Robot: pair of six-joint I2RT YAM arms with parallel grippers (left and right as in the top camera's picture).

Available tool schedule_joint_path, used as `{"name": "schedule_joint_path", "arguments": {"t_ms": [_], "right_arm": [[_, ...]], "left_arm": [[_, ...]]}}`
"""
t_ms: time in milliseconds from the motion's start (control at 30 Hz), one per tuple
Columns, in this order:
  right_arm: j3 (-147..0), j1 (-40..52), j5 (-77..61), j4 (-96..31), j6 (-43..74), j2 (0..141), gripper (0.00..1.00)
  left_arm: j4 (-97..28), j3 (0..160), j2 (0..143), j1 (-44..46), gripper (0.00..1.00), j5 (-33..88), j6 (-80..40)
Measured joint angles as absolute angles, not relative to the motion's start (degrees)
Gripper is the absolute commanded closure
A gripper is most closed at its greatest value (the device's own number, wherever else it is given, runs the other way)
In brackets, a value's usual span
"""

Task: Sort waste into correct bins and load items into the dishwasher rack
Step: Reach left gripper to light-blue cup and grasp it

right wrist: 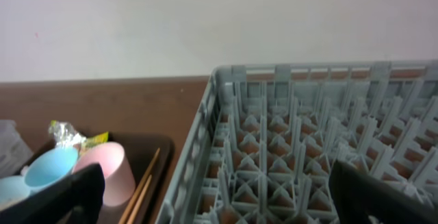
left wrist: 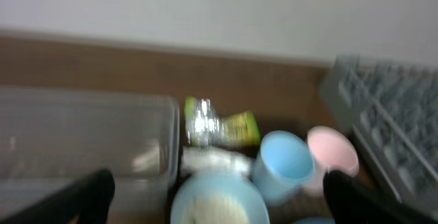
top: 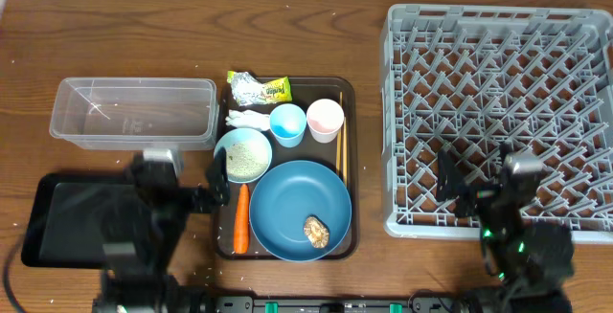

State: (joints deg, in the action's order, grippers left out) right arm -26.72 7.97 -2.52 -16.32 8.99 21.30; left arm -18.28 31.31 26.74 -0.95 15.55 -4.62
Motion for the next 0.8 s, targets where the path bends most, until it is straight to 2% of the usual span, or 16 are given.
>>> {"name": "schedule_joint_path", "arguments": {"t_ms": [233,367,567,733,800], "right_arm": [[-51.59,7.97,-6.76,-33.95,8.95,48.07,0.01],[-61.56,7.97,-9.58,-37.95,8.40,60.18,0.01],[-64.01,7.97,-15.11,-39.86,7.57,69.08,0.01],[-64.01,7.97,-16.78,-38.79,7.22,71.55,0.01],[-64.01,7.97,-16.78,-38.83,7.25,71.57,0.01]], "left_arm": [[-38.15,58.37,52.40,-0.95,0.02,18.59,-4.75],[-41.36,66.30,59.64,-0.95,0.02,20.82,-5.76],[-38.37,67.22,65.49,-0.16,0.02,27.09,-8.56],[-38.98,67.24,71.75,6.31,0.01,24.93,-9.45],[-39.22,67.24,74.32,9.98,0.12,21.85,-9.67]]}}
